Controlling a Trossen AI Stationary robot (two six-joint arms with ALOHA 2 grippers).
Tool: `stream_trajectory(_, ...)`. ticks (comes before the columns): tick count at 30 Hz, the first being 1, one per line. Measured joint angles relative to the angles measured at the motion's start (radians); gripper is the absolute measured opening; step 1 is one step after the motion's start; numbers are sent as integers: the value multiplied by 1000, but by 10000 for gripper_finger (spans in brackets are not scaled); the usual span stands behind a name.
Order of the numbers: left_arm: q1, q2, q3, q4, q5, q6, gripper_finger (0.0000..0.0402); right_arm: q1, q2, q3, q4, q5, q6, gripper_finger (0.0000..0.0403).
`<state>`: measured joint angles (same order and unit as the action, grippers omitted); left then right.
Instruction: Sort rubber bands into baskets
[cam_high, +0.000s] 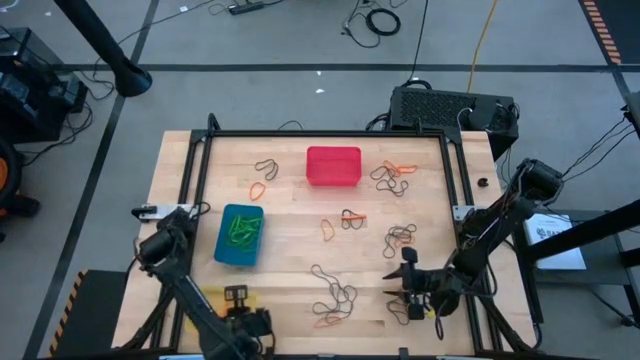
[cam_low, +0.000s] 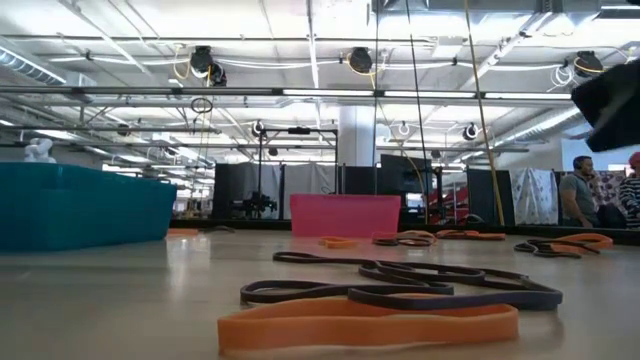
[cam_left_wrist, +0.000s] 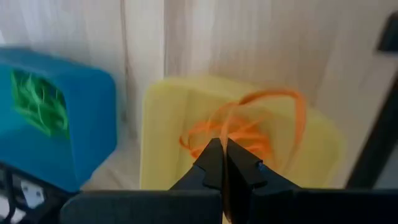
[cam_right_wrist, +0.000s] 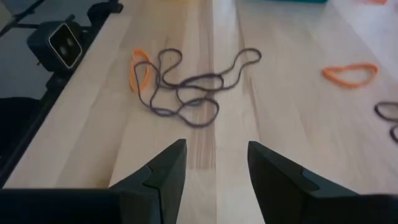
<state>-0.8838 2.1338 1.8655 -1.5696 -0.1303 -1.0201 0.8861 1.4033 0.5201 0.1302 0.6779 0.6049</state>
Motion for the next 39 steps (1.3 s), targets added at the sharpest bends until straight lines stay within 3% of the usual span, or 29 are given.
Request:
stream_trajectory(9, -34, -1, -147, -3, 122, -31, 3, -37, 0, 0, 44, -2, -55, 165)
stream_trajectory(18, -33, -1, -190, -3, 121, 61, 35, -42, 0, 0, 42, -3, -79, 165)
stream_trajectory(28, -32, -1, -190, -2, 116, 52, 125, -42, 0, 0, 6, -29, -117, 165)
stream_trajectory(32, -13, -1, -182, -2, 158, -69, 154, -42, 0, 0, 7, -29, -120, 165)
stream_trajectory(34, 6, 0, -151, 2, 140, -82, 157, -42, 0, 0, 7, -29, -120, 165)
stream_trajectory(39, 50, -1, -7, 16, -32, -32, 159, -42, 0, 0, 8, -29, -119, 165)
